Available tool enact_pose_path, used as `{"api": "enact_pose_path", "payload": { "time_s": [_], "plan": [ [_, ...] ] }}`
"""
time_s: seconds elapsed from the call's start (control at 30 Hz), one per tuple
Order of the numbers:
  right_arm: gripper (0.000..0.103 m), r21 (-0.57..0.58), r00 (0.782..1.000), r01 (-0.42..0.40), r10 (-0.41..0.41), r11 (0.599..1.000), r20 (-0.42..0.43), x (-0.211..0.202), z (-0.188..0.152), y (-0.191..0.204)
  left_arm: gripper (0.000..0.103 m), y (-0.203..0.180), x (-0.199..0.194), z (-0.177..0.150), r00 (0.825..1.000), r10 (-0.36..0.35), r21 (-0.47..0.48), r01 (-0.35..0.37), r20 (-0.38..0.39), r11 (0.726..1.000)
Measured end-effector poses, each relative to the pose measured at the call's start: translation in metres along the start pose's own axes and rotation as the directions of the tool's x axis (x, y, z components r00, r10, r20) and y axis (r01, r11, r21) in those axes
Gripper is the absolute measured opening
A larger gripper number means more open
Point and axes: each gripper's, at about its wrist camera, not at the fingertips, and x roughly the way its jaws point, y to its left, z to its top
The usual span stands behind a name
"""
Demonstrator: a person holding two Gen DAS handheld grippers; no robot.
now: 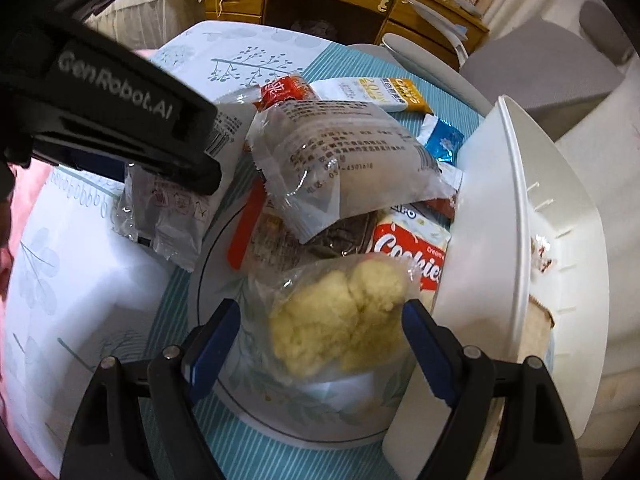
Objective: Organize snacks
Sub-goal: 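Grasp the white red-edged snack bag with left tool while right grasps crumbly pastry bag, then carry both held snack bags over the white tray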
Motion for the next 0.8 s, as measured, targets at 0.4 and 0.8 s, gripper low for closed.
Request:
{"api": "enact_pose_path", "payload": {
  "time_s": [0.4, 0.8],
  "plan": [
    [0.063, -0.046, 0.998, 0.061, -0.062, 0.997, -0.022, 0.012, 0.001, 0.004, 0.059, 0.020, -0.013, -0.007, 0.999, -0.038, -0.036, 0.039, 0.011, 0.999],
    [0.043, 0.024, 0.996, 0.008, -0.006, 1.000, -0.088, 0.001, -0.008, 0.011, 0.058, 0.050, -0.031, -0.045, 0.999, -0.053, -0.075, 0.052, -0.011, 0.996]
  ]
}}
